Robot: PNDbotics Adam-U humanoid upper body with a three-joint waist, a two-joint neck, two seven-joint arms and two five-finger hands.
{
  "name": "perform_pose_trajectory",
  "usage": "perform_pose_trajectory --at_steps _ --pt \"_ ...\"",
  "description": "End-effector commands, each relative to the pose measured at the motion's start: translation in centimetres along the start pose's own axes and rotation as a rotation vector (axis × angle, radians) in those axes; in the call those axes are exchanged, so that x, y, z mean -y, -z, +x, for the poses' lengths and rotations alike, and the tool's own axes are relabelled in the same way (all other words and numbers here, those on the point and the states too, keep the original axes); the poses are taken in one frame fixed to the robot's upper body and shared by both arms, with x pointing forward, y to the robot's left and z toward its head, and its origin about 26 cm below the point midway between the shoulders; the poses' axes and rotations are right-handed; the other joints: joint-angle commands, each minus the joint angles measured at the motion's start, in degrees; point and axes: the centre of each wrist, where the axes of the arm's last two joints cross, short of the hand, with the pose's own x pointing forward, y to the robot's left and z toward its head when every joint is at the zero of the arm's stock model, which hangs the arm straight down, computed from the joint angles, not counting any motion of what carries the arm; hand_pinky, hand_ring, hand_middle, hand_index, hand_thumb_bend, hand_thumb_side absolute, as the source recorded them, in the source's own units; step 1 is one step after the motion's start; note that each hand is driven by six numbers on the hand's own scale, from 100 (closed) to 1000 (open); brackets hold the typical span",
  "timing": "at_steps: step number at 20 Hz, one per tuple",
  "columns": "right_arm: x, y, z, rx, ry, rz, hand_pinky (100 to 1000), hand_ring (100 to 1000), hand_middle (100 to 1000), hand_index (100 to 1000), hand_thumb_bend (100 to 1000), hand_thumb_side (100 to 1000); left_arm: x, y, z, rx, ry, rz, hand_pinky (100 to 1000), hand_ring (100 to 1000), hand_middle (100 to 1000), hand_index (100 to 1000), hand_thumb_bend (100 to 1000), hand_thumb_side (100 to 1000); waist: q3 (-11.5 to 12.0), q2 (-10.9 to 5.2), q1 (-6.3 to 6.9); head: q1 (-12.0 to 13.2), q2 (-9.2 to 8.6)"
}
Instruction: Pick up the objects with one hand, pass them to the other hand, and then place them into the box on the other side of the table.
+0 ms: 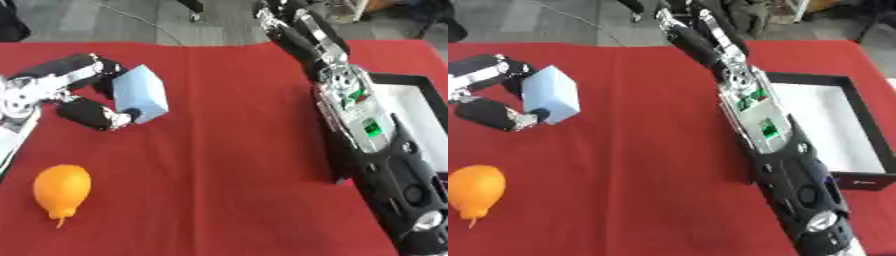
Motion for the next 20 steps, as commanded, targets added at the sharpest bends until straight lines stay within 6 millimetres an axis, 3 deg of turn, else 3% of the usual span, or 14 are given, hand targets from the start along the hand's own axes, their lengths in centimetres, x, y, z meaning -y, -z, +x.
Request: perform_pose_trajectory --at_steps 1,5,13,20 --pt "0.8 -0.3 3.3 0.074 -0.199 0.121 903 909 852 894 100 504 0.1 -0.2 0.4 0.061 -0.017 0.142 697 559 483 536 100 394 0.1 -1.51 0.09 -0.2 -0.73" --pt "0.3 -0.8 5.6 0.128 -0.384 0.288 916 928 872 896 100 407 2.0 0.0 0.8 0.101 -0.055 0.226 693 549 479 537 100 435 0.0 -1.45 -0.02 -0.1 -0.82" --pt "-0.9 -1.6 8.9 0.234 -0.61 0.524 931 952 898 904 101 410 5.3 0.2 2.7 0.207 -0.168 0.346 701 540 471 540 100 521 -0.1 -1.33 -0.33 0.6 -0.68" --pt "-2.1 -2.2 10.1 0.253 -0.699 0.614 919 944 892 900 190 384 7.4 0.5 3.1 0.259 -0.211 0.382 658 523 457 533 100 523 -0.5 -1.32 -0.62 1.3 -0.48"
